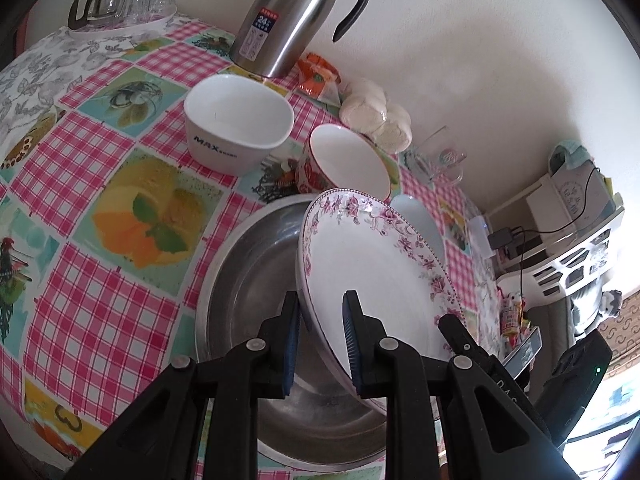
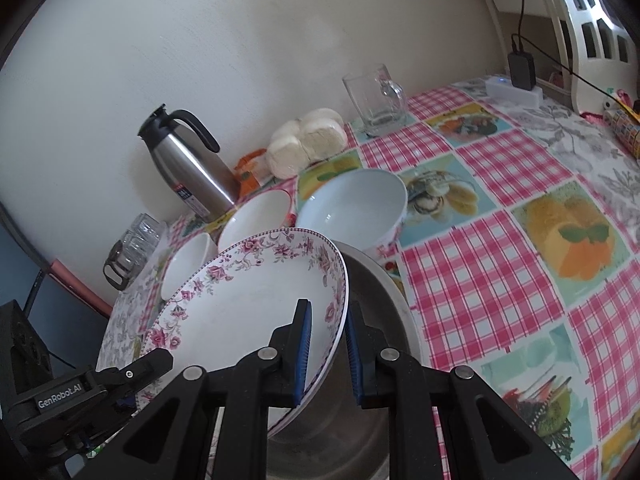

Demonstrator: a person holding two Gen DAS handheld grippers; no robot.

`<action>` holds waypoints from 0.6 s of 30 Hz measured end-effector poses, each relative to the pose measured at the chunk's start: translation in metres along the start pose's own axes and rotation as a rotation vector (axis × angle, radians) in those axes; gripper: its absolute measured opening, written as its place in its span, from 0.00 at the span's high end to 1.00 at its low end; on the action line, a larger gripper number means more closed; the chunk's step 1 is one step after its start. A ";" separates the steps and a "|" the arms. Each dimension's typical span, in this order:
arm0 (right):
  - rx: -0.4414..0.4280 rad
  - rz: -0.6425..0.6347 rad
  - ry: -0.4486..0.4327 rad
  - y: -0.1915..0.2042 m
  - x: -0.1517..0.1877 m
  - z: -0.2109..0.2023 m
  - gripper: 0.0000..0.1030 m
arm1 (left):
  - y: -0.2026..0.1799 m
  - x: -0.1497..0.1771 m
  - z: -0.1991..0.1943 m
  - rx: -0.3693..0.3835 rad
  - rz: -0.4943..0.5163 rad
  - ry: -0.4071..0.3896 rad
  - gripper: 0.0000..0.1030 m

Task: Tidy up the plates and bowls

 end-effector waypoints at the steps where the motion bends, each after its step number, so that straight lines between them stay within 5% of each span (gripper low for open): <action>1: 0.003 0.001 0.005 -0.001 0.001 0.001 0.82 | 0.000 0.001 0.002 -0.004 0.001 0.007 0.79; 18: 0.040 -0.024 0.068 -0.006 0.010 0.015 0.82 | 0.015 0.015 0.025 -0.078 -0.030 0.092 0.79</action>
Point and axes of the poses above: each gripper's, at about its wrist camera, not at the fingertips, and z roughly the way its jaws point, y to its left, x to its underside, the point moved 7 cm from there along z, roughly the way its jaws point, and after that the axes turned 1 degree about y, right-handed, at the moved point
